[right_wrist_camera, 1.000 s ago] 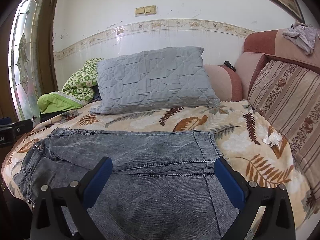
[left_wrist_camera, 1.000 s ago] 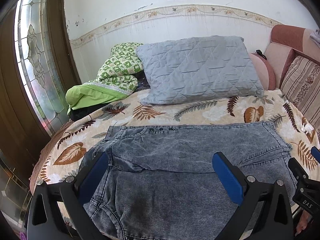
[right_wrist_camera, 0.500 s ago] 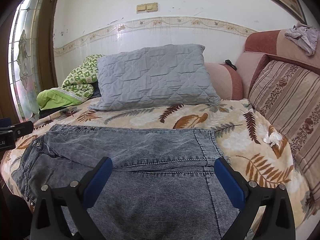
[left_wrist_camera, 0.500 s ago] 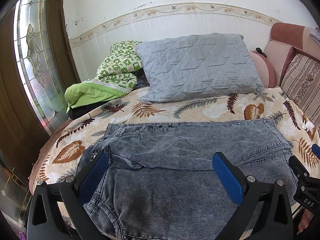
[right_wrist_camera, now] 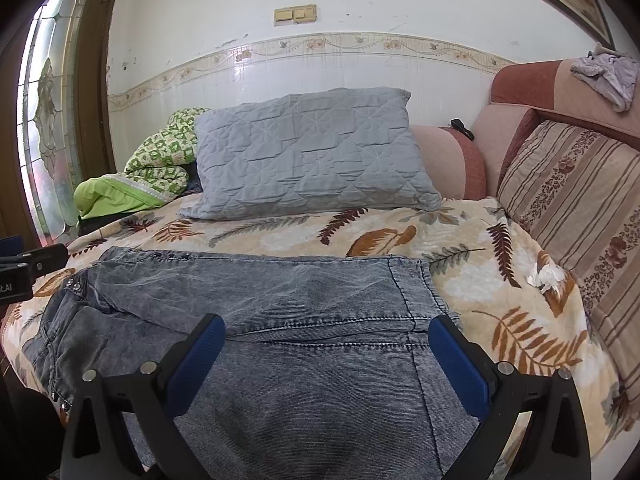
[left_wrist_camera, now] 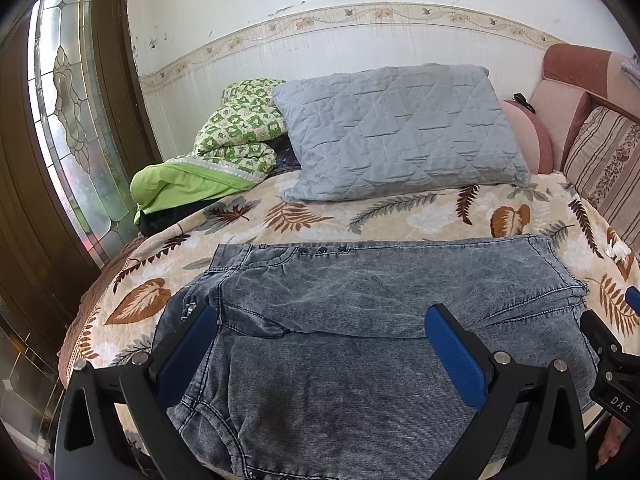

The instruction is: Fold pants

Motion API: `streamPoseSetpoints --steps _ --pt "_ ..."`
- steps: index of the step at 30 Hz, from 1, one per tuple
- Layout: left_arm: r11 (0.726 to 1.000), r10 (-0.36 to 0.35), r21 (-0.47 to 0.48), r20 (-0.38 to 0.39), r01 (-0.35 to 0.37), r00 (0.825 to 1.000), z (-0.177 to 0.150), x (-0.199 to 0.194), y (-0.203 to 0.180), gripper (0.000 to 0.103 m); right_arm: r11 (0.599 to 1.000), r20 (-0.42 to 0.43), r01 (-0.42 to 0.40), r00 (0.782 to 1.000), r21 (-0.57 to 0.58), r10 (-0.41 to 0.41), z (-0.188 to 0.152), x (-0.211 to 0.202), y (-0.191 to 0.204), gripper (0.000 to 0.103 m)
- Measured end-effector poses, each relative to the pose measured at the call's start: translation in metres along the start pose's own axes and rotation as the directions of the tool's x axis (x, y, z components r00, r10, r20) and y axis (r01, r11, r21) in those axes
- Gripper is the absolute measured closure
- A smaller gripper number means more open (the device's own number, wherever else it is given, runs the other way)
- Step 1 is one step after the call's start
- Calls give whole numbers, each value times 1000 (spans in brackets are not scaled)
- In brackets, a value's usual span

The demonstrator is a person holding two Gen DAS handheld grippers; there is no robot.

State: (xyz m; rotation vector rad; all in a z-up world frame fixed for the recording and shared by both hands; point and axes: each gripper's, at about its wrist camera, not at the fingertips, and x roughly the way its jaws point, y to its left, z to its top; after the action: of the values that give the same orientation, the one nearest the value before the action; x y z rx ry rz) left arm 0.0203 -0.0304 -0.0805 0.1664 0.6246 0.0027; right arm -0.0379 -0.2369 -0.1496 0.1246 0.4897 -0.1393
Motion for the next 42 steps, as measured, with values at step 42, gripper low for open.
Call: streamPoseSetpoints --steps 42 --pt "1000 -2 -15 -31 2 1000 -6 15 5 0 1000 -37 20 999 -20 -20 -4 10 2 0"
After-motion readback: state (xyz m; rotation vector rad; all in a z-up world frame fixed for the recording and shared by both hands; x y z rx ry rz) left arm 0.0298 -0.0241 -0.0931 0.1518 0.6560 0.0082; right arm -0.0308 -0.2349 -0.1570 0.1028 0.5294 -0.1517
